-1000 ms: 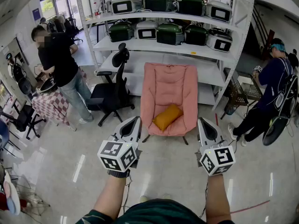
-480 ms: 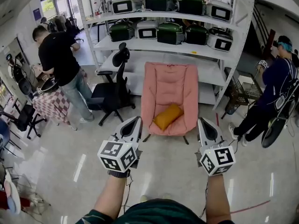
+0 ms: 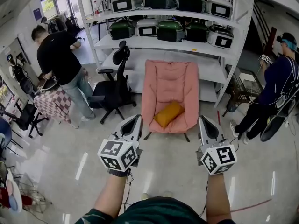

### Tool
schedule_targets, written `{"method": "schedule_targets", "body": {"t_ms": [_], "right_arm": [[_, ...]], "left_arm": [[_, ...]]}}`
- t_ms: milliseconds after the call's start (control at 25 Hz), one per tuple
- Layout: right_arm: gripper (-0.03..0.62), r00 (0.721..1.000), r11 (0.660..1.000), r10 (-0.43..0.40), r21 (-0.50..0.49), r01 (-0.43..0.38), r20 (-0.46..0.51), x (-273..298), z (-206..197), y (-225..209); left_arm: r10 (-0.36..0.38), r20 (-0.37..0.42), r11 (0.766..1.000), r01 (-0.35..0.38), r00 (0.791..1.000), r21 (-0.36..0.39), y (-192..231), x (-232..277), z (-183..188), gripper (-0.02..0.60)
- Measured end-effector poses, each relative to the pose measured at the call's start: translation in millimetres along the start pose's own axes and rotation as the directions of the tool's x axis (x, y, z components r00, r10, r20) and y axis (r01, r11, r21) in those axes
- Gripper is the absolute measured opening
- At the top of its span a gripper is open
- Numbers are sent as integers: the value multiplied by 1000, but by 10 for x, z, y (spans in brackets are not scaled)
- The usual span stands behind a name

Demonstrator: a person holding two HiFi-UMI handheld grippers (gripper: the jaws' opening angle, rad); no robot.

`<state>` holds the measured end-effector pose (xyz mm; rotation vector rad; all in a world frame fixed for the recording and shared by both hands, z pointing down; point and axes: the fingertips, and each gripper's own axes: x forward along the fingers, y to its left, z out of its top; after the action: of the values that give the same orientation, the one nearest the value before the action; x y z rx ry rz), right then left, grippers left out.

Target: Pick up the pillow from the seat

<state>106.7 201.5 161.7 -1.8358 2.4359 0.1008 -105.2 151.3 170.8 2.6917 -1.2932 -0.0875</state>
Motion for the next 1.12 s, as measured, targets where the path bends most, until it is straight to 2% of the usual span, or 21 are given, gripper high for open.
{"method": "schedule_targets", "body": {"t_ms": [1120], "right_arm": [[3, 999, 999, 25, 25, -26, 21, -218, -134, -738]], "left_arm": [[9, -34, 1000, -8, 999, 22, -616, 530, -183, 0]]}}
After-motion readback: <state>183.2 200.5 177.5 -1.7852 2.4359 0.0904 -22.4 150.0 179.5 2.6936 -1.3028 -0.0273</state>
